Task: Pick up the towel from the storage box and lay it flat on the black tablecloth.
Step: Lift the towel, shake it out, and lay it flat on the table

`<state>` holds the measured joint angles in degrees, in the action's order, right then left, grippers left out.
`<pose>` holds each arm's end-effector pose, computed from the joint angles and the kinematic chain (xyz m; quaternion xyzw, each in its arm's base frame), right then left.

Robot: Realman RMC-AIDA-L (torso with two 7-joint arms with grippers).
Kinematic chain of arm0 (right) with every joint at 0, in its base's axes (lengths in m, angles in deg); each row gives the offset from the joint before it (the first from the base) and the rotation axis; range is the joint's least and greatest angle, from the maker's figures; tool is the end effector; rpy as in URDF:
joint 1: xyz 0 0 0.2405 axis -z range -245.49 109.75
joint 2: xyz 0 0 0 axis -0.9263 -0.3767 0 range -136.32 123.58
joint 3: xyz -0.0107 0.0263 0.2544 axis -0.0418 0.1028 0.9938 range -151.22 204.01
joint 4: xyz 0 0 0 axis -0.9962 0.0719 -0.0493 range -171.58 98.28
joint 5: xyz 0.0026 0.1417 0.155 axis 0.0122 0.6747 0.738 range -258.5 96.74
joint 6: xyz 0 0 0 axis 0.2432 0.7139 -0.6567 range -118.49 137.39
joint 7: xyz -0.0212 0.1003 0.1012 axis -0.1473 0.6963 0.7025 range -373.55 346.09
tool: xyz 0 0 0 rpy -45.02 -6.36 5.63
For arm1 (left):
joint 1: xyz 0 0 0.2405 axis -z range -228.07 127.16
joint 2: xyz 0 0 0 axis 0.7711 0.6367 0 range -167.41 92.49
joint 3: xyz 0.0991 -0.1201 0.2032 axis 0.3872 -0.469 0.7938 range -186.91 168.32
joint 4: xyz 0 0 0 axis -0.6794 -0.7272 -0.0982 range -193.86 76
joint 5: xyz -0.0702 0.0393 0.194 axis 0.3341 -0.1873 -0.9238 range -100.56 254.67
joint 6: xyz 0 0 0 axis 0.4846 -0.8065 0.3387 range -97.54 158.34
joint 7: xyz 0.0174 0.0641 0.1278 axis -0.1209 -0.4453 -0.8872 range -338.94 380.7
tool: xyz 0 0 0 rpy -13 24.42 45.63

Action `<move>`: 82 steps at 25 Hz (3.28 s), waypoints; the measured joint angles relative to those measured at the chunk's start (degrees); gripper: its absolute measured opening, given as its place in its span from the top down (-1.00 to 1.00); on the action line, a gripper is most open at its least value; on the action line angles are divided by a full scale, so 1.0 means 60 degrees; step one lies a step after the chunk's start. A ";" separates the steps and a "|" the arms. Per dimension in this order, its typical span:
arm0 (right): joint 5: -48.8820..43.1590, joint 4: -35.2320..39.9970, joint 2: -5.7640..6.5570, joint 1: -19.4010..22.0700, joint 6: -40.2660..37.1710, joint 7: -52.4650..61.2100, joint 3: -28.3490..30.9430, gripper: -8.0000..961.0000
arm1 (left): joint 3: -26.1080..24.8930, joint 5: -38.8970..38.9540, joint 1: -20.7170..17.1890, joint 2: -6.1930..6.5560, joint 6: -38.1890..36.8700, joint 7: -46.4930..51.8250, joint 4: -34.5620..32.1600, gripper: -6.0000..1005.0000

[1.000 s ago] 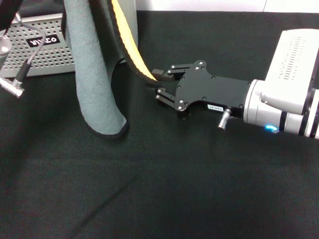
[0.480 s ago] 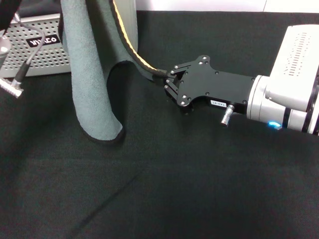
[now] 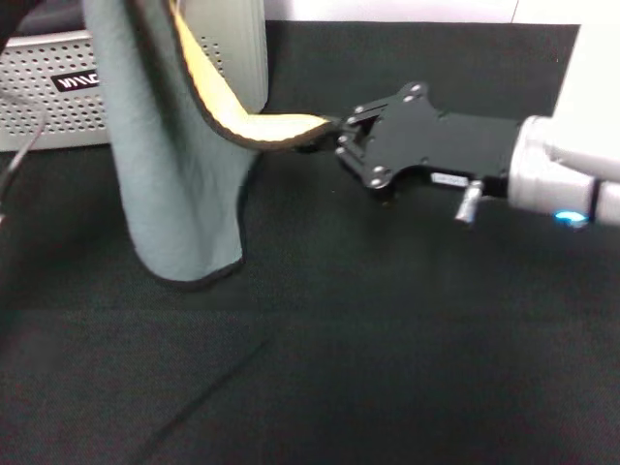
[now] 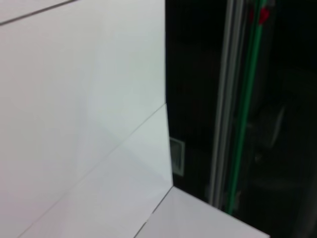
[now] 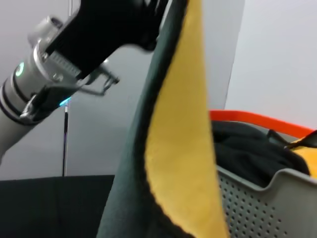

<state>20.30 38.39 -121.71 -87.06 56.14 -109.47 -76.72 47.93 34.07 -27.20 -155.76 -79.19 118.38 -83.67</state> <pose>0.1119 0.3273 -0.0476 -0.9458 0.0111 0.2565 0.1990 -0.2236 0.2950 0.0760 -0.6368 -0.2758 -0.7194 0.0313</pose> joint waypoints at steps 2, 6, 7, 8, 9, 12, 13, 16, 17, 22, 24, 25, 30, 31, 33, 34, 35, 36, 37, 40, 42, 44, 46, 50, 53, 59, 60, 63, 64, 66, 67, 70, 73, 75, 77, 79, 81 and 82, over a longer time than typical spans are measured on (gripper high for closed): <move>-0.0718 0.0761 -0.0002 0.0388 0.0452 0.0628 0.0424 0.97 | 0.0001 -0.0147 -0.0250 0.0164 -0.0001 0.0008 -0.0017 0.96; -0.1463 0.2005 -0.0010 0.1056 0.1422 0.1598 0.1189 0.97 | 0.0038 -0.0400 -0.0807 0.0492 -0.0034 0.0136 -0.0093 0.96; -0.1600 0.2287 -0.0009 0.1183 0.1664 0.1834 0.1332 0.97 | 0.0048 -0.0519 -0.0944 0.0565 -0.0054 0.0172 -0.0163 0.96; -0.1721 0.2522 -0.0009 0.1286 0.1885 0.2020 0.1434 0.97 | 0.0050 -0.0669 -0.1103 0.0632 -0.0072 0.0209 -0.0270 0.96; -0.1864 0.2820 -0.0006 0.1404 0.2118 0.2238 0.1528 0.96 | 0.0049 -0.0866 -0.1270 0.0673 -0.0088 0.0237 -0.0385 0.96; -0.2364 0.3691 0.0002 0.1719 0.2607 0.2910 0.1697 0.96 | 0.0039 -0.1463 -0.1691 0.0775 -0.0128 0.0363 -0.0869 0.96; -0.2526 0.3880 0.0002 0.1783 0.2704 0.3095 0.1715 0.96 | 0.0039 -0.1662 -0.1808 0.0811 -0.0177 0.0427 -0.1048 0.96; -0.3008 0.4556 0.0004 0.1963 0.3129 0.3777 0.1819 0.96 | 0.0018 -0.2139 -0.2067 0.0876 -0.0495 0.0632 -0.1448 0.96; -0.3109 0.4815 0.0004 0.2037 0.3334 0.3962 0.1888 0.95 | 0.0002 -0.2216 -0.2151 0.0892 -0.0601 0.0670 -0.1536 0.96; -0.3150 0.5866 0.0000 0.2549 0.3959 0.4311 0.2401 0.95 | -0.0109 -0.2192 -0.2588 0.0952 -0.0972 0.0710 -0.1688 0.96; -0.3119 0.6207 -0.0003 0.2733 0.4192 0.4470 0.2606 0.94 | -0.0127 -0.2243 -0.2805 0.0960 -0.1122 0.0795 -0.1904 0.96; -0.3115 0.6363 -0.0002 0.2816 0.4317 0.4562 0.2692 0.94 | -0.0124 -0.2286 -0.2903 0.0960 -0.1137 0.0838 -0.2015 0.96; -0.2590 0.6865 0.0004 0.3166 0.5288 0.4780 0.3263 0.94 | -0.0025 -0.2648 -0.3468 0.0957 -0.1149 0.0971 -0.2769 0.96; -0.2355 0.6884 0.0006 0.3193 0.5530 0.4780 0.3425 0.94 | 0.0001 -0.2693 -0.3547 0.0960 -0.1153 0.0994 -0.2882 0.96; -0.1773 0.6893 0.0005 0.3234 0.6068 0.4771 0.3764 0.93 | 0.0113 -0.2766 -0.3741 0.0964 -0.1160 0.1039 -0.3234 0.96; -0.1555 0.6899 0.0005 0.3260 0.6275 0.4770 0.3885 0.93 | 0.0230 -0.2775 -0.3861 0.0967 -0.1164 0.1052 -0.3458 0.96; -0.1479 0.6905 0.0004 0.3282 0.6387 0.4770 0.3934 0.93 | 0.0367 -0.2778 -0.3979 0.0968 -0.1167 0.1058 -0.3647 0.96; -0.1404 0.6910 0.0004 0.3320 0.6512 0.4772 0.3983 0.93 | 0.0453 -0.2784 -0.4046 0.0972 -0.1170 0.1061 -0.3729 0.96; -0.1370 0.6913 0.0004 0.3359 0.6594 0.4775 0.4003 0.93 | 0.0539 -0.2790 -0.4106 0.0980 -0.1172 0.1063 -0.3789 0.96; -0.1273 0.6916 0.0004 0.3462 0.6829 0.4778 0.4055 0.92 | 0.0696 -0.2912 -0.4233 0.0994 -0.1178 0.1064 -0.3827 0.96; -0.0946 0.6920 0.0004 0.3631 0.7280 0.4780 0.4325 0.92 | 0.0807 -0.3108 -0.4285 0.0999 -0.1183 0.1065 -0.3830 0.96; -0.0684 0.6923 0.0004 0.3729 0.7555 0.4781 0.4542 0.92 | 0.0938 -0.3204 -0.4330 0.1030 -0.1185 0.1065 -0.3832 0.96; -0.0415 0.6925 0.0001 0.3798 0.7832 0.4782 0.4753 0.92 | 0.1051 -0.3255 -0.4392 0.1085 -0.1187 0.1065 -0.3835 0.96; -0.0021 0.6930 -0.0007 0.3960 0.8259 0.4782 0.5006 0.91 | 0.1056 -0.3265 -0.4495 0.1145 -0.1189 0.1059 -0.3840 0.96; 0.0124 0.6931 -0.0010 0.3996 0.8391 0.4779 0.5069 0.91 | 0.1067 -0.3286 -0.4515 0.1204 -0.1198 0.1062 -0.3843 0.96; 0.0544 0.6932 -0.0010 0.4003 0.8635 0.4797 0.5165 0.90 | 0.1393 -0.3335 -0.4748 0.1372 -0.1226 0.1040 -0.4254 0.96; 0.0580 0.6932 -0.0010 0.4004 0.8656 0.4799 0.5166 0.90 | 0.1471 -0.3282 -0.4829 0.1388 -0.1228 0.1037 -0.4453 0.96; 0.0615 0.6890 -0.0007 0.3996 0.8704 0.4839 0.5157 0.89 | 0.1550 -0.3004 -0.5103 0.1402 -0.1232 0.1059 -0.5050 0.96; 0.0601 0.6841 -0.0004 0.3987 0.8743 0.4877 0.5131 0.89 | 0.1551 -0.2908 -0.5162 0.1416 -0.1233 0.1064 -0.5128 0.96; 0.0544 0.6735 0.0000 0.3982 0.8809 0.4930 0.5103 0.89 | 0.1550 -0.2739 -0.5225 0.1460 -0.1233 0.1067 -0.5182 0.96; 0.0529 0.6700 0.0001 0.3984 0.8836 0.4949 0.5101 0.89 | 0.1549 -0.2650 -0.5241 0.1477 -0.1233 0.1064 -0.5187 0.96; 0.0514 0.6631 0.0003 0.3985 0.8911 0.4988 0.5099 0.89 | 0.1542 -0.2343 -0.5276 0.1541 -0.1233 0.1056 -0.5260 0.96; 0.0501 0.6371 0.0005 0.3924 0.8925 0.5108 0.5086 0.88 | 0.1579 -0.2107 -0.5270 0.1627 -0.1233 0.1066 -0.5425 0.96; 0.0490 0.6083 0.0014 0.3877 0.8933 0.5198 0.5076 0.88 | 0.1582 -0.2076 -0.5196 0.1649 -0.1232 0.1141 -0.5470 0.96; 0.0412 0.5763 0.0029 0.3814 0.8948 0.5268 0.5061 0.88 | 0.1578 -0.2093 -0.5146 0.1658 -0.1229 0.1193 -0.5427 0.96; 0.0287 0.5447 0.0035 0.3762 0.8951 0.5286 0.5074 0.87 | 0.1538 -0.2130 -0.5092 0.1656 -0.1219 0.1190 -0.5299 0.96; 0.0145 0.5042 0.0035 0.3665 0.8935 0.5288 0.5161 0.87 | 0.1494 -0.2166 -0.4926 0.1641 -0.1207 0.1165 -0.5031 0.96; 0.0088 0.4829 0.0035 0.3588 0.8920 0.5283 0.5227 0.87 | 0.1480 -0.2197 -0.4794 0.1632 -0.1199 0.1144 -0.4807 0.96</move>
<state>20.82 67.37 -121.50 -65.53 109.67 -77.77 -45.36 56.82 20.88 -55.96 -145.96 -86.39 125.24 -112.50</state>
